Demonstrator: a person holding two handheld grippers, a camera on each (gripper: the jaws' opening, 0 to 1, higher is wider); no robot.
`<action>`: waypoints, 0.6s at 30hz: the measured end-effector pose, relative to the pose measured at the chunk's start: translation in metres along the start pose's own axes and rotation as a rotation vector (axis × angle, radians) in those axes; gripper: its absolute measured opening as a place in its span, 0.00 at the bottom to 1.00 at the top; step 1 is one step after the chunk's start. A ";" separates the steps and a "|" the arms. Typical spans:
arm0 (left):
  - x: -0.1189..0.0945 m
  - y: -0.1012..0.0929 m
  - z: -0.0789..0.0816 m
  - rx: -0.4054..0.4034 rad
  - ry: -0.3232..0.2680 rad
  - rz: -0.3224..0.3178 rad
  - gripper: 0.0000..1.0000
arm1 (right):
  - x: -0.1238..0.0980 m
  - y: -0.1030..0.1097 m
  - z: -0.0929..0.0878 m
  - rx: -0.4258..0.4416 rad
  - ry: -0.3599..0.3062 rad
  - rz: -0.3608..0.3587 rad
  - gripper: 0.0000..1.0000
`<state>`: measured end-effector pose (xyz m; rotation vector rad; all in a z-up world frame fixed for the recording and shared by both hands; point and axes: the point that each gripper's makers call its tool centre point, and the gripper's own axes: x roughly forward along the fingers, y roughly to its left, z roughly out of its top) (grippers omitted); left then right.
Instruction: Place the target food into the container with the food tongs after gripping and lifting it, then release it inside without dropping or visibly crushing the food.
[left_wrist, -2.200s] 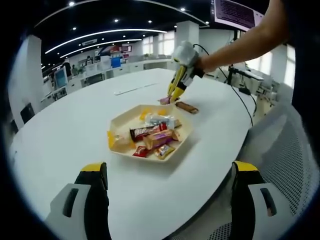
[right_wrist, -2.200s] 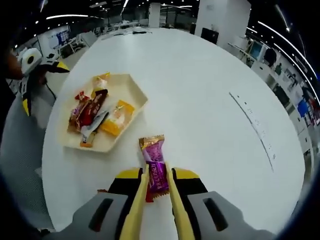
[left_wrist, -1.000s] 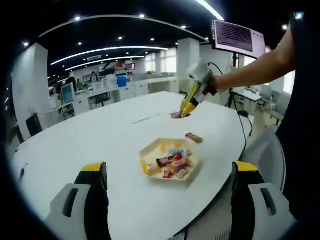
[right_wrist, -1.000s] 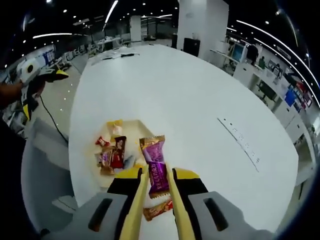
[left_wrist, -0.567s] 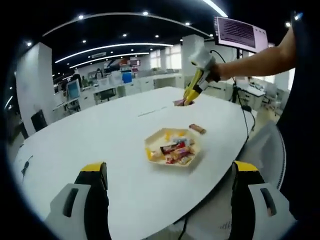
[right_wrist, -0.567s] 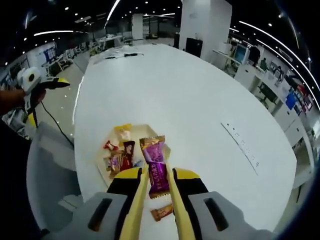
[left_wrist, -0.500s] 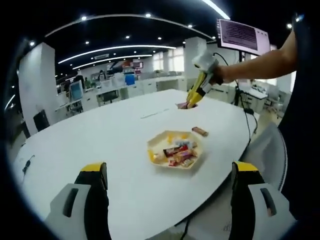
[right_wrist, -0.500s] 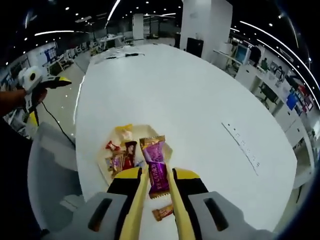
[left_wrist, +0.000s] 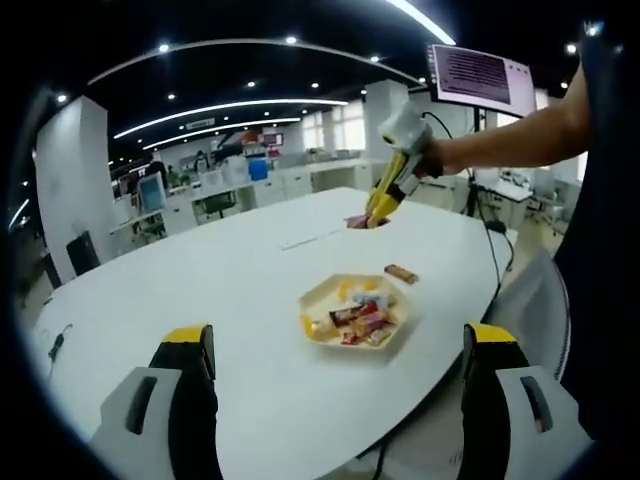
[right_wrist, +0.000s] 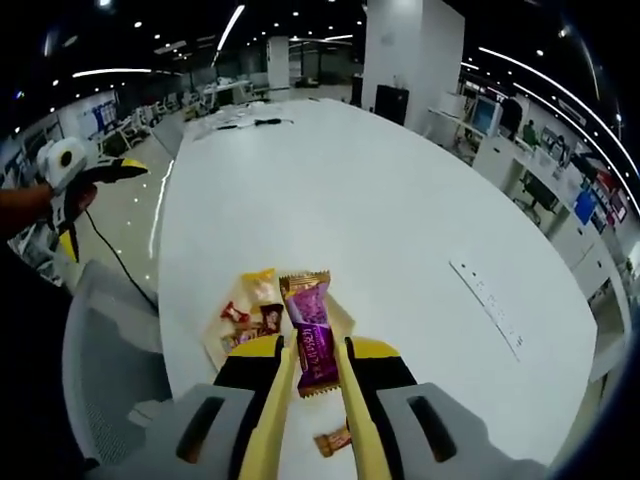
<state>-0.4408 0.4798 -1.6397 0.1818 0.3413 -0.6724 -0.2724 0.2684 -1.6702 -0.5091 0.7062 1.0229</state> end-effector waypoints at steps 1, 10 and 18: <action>-0.001 0.002 0.000 -0.005 -0.003 0.004 0.99 | 0.000 0.001 0.002 0.002 -0.001 0.000 0.23; -0.010 0.006 -0.008 -0.027 0.005 0.037 0.99 | 0.005 0.019 0.020 -0.021 -0.028 0.034 0.23; -0.017 0.001 -0.016 -0.059 0.011 0.037 0.99 | 0.007 0.038 0.029 -0.042 -0.044 0.065 0.23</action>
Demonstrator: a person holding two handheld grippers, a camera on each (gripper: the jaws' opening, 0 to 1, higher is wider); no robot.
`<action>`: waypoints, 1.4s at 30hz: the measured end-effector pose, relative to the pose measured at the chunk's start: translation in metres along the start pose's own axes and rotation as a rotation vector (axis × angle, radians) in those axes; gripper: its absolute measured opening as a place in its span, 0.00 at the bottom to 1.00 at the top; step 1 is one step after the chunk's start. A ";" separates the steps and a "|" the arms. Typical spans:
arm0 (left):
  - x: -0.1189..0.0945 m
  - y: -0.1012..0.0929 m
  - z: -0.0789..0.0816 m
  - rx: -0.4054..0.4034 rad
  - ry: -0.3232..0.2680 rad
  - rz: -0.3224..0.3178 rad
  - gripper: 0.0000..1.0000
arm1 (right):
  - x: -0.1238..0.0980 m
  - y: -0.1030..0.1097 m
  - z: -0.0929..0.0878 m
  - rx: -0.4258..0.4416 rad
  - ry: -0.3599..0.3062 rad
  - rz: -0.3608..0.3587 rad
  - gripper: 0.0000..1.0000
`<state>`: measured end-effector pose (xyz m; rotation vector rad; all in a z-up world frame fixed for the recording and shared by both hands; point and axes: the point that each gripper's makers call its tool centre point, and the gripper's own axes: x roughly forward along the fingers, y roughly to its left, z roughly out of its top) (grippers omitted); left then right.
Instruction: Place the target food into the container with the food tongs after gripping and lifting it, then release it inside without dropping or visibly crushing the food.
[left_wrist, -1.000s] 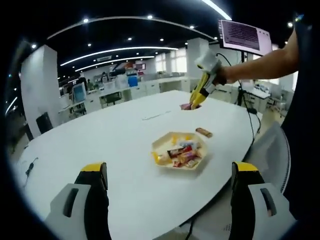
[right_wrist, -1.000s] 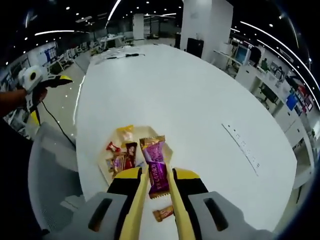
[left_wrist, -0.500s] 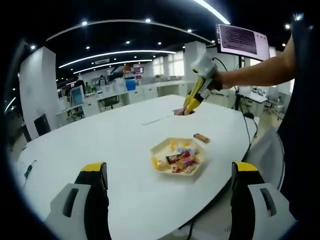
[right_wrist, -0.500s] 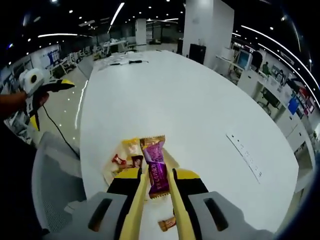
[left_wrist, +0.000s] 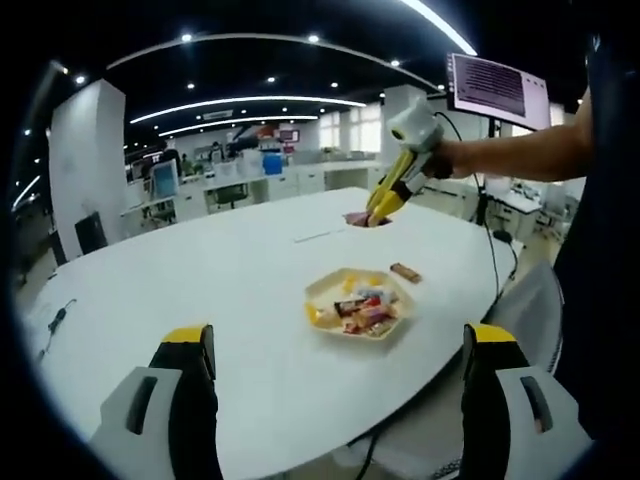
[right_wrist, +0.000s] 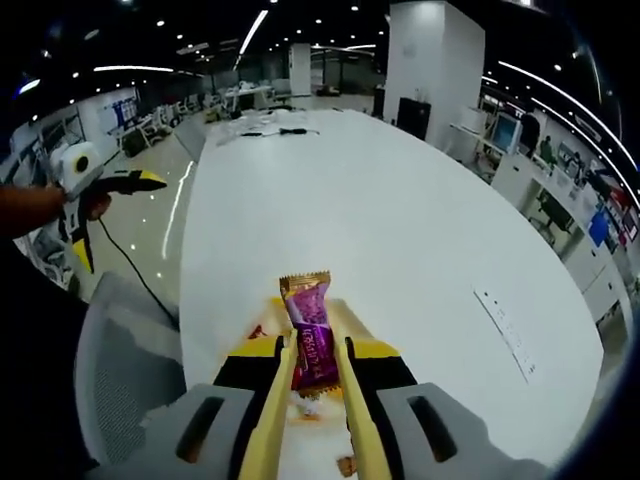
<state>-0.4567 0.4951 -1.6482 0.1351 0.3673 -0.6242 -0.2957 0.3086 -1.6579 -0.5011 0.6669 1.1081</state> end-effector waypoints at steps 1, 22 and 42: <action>-0.004 0.002 0.001 -0.002 0.001 0.008 0.99 | -0.001 0.001 0.001 0.005 -0.005 0.001 0.23; -0.010 0.013 0.017 -0.002 -0.038 0.033 0.99 | 0.008 0.014 0.003 -0.009 -0.010 0.016 0.23; -0.008 0.012 0.013 -0.001 -0.037 0.033 0.99 | 0.019 0.000 0.000 -0.008 -0.044 -0.001 0.27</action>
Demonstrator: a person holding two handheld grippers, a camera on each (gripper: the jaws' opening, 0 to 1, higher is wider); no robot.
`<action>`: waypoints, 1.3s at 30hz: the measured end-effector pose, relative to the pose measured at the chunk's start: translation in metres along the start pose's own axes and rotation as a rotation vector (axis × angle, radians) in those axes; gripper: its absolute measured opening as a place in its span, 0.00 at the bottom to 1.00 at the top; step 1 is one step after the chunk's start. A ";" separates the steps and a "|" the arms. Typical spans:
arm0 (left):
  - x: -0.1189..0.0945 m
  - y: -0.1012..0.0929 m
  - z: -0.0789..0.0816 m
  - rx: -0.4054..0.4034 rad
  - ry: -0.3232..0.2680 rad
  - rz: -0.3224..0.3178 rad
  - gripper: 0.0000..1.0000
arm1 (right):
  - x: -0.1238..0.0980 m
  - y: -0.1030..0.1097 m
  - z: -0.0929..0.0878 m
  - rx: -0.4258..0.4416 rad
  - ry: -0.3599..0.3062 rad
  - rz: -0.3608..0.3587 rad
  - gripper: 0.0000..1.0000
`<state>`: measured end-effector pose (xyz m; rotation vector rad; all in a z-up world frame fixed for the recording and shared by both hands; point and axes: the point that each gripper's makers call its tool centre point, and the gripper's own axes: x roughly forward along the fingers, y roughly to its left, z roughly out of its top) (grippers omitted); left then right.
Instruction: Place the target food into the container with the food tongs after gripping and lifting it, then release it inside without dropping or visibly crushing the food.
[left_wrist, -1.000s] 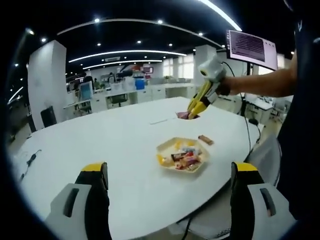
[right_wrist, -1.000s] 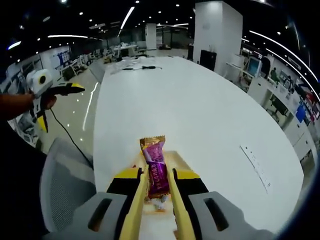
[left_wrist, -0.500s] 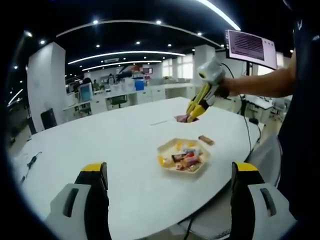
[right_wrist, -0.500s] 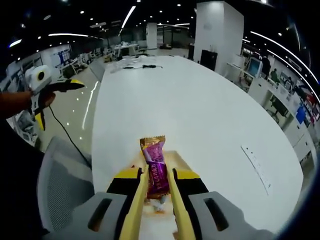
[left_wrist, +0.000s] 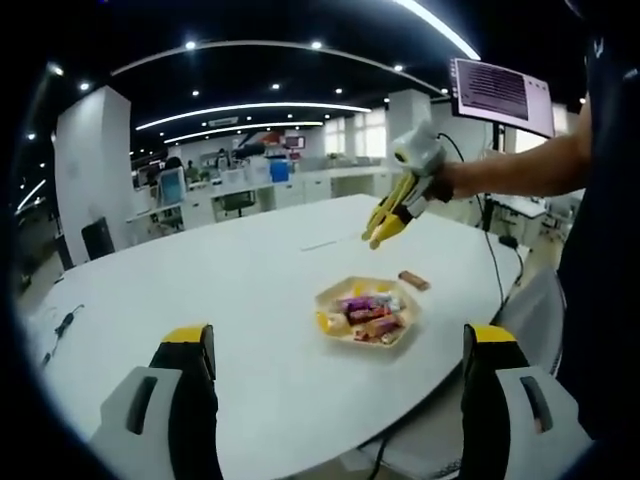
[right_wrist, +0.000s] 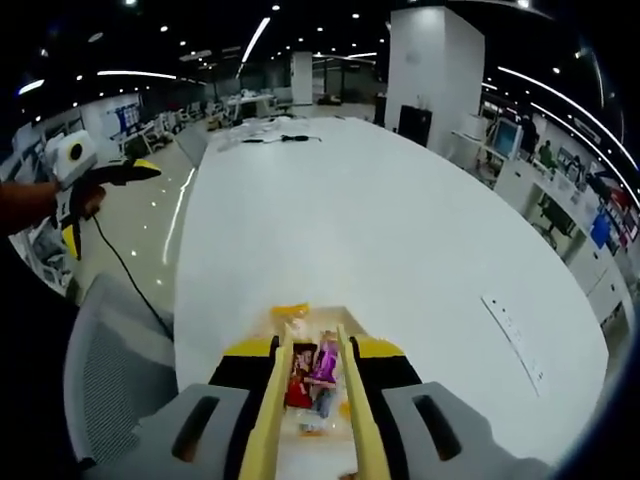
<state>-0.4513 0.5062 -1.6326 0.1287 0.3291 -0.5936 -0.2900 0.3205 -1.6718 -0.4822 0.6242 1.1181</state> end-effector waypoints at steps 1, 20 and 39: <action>0.000 0.000 0.000 -0.001 0.000 0.000 0.99 | -0.001 0.000 0.000 -0.002 -0.001 0.001 0.27; 0.014 -0.016 0.003 0.017 -0.019 -0.028 0.99 | -0.052 -0.038 -0.036 0.081 -0.031 -0.165 0.27; 0.029 -0.018 0.000 0.012 -0.010 -0.043 1.00 | -0.102 -0.065 -0.105 0.220 -0.043 -0.412 0.27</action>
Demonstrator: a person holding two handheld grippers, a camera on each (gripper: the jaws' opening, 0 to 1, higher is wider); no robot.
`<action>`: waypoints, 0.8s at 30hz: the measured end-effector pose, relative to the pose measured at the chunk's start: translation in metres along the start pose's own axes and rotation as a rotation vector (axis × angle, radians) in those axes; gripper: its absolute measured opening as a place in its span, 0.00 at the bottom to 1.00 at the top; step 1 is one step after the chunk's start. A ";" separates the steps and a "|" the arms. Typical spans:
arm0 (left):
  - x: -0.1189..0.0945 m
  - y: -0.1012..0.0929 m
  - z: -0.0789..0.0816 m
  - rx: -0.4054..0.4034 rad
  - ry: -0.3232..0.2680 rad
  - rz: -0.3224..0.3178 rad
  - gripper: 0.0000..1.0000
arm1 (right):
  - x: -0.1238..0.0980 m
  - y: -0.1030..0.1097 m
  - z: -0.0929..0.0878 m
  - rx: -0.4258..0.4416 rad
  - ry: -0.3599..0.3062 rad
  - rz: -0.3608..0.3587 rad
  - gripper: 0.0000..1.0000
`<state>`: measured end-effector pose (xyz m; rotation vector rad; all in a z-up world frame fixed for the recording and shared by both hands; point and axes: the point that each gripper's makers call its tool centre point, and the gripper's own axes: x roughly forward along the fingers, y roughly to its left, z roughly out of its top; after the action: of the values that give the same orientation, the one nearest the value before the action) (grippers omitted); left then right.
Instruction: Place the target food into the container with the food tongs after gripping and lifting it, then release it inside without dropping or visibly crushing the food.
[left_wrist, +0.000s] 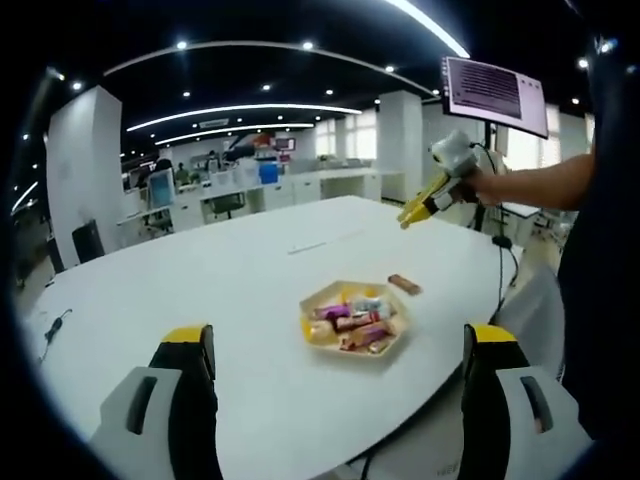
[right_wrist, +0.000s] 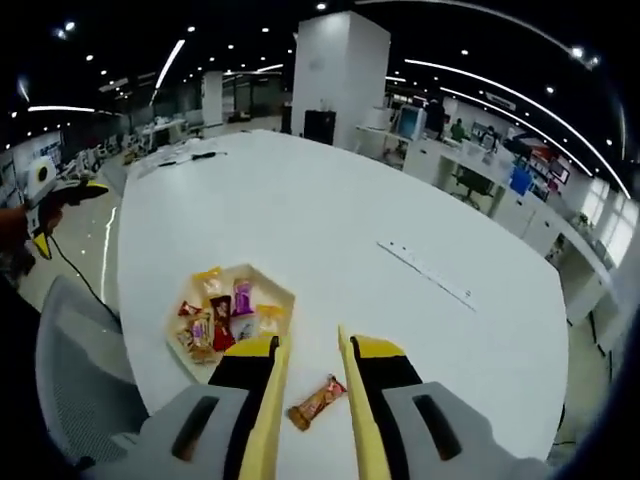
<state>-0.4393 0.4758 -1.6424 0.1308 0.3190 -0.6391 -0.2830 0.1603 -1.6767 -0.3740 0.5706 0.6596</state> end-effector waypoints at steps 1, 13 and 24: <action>0.001 0.000 0.000 0.000 -0.001 0.001 1.00 | -0.002 -0.001 -0.004 0.018 -0.003 -0.006 0.27; 0.004 0.005 0.002 0.005 0.002 0.006 1.00 | -0.007 -0.008 -0.044 0.145 0.008 -0.076 0.27; 0.005 -0.005 -0.003 0.003 0.024 -0.014 1.00 | 0.021 -0.004 -0.077 0.217 0.060 -0.096 0.28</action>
<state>-0.4394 0.4702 -1.6470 0.1397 0.3427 -0.6525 -0.2958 0.1294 -1.7488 -0.2172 0.6703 0.4898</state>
